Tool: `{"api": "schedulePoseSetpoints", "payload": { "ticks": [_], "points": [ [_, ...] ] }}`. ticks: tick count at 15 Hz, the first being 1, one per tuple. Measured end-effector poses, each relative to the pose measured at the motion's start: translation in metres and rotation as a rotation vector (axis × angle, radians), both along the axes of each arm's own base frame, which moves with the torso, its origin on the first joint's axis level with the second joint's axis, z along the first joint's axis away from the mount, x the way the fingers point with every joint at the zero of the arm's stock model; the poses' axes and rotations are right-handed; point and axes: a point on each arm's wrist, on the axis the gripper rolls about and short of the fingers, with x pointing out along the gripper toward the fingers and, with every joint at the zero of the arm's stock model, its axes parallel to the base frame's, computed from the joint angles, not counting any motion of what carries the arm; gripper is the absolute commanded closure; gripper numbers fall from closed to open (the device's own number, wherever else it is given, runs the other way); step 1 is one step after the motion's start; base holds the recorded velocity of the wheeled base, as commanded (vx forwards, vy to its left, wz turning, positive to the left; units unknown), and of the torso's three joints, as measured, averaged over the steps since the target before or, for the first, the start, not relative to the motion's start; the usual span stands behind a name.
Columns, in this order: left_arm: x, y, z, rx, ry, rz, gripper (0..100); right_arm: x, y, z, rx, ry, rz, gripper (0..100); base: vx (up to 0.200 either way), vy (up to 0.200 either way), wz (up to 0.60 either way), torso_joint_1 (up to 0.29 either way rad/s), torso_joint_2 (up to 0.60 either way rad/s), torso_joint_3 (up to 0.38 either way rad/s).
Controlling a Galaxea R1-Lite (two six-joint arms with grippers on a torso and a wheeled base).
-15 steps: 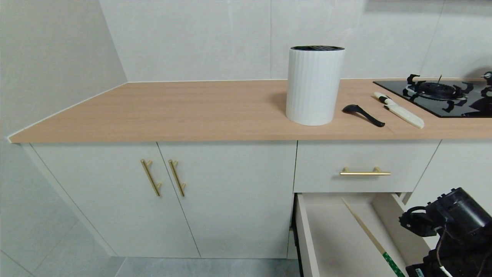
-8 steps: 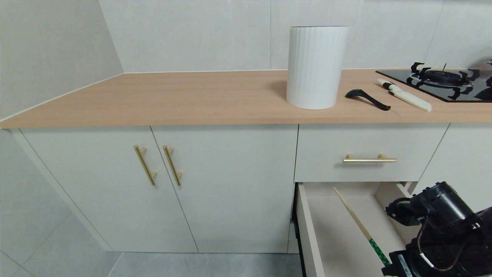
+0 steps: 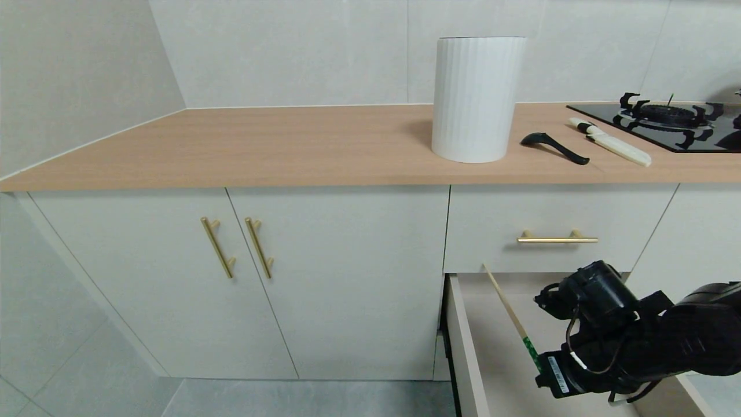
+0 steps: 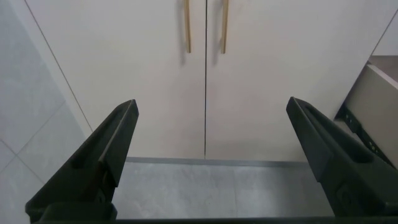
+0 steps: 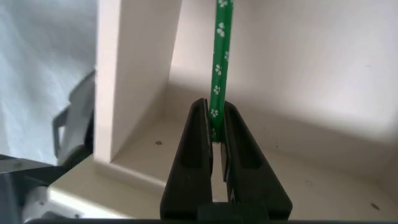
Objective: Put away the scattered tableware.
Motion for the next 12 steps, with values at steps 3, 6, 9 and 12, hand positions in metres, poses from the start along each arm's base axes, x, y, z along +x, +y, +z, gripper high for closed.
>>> {"api": "schedulePoseSetpoints", "payload": {
  "ticks": [3, 6, 9, 12],
  "points": [
    [0.000, 0.000, 0.000, 0.000, 0.000, 0.000, 0, -0.011, 0.002, -0.014, -0.041, 0.059, 0.021, 100, 0.000, 0.000, 0.00, 0.000, 0.00, 0.000],
    [0.000, 0.000, 0.000, 0.001, 0.000, 0.001, 0, -0.023, -0.004, -0.004, -0.048, 0.022, 0.012, 100, 0.000, 0.000, 0.00, 0.000, 0.00, 0.000],
    [0.000, 0.000, 0.000, 0.000, 0.000, 0.000, 0, -0.023, -0.005, 0.000, -0.046, 0.005, 0.003, 100, 0.000, 0.000, 0.00, 0.000, 0.00, 0.000],
    [0.000, 0.000, 0.000, 0.000, 0.000, 0.000, 0, -0.006, 0.002, -0.014, -0.068, 0.041, -0.008, 100, 0.000, 0.000, 0.00, 0.000, 0.00, 0.000]
  ]
}}
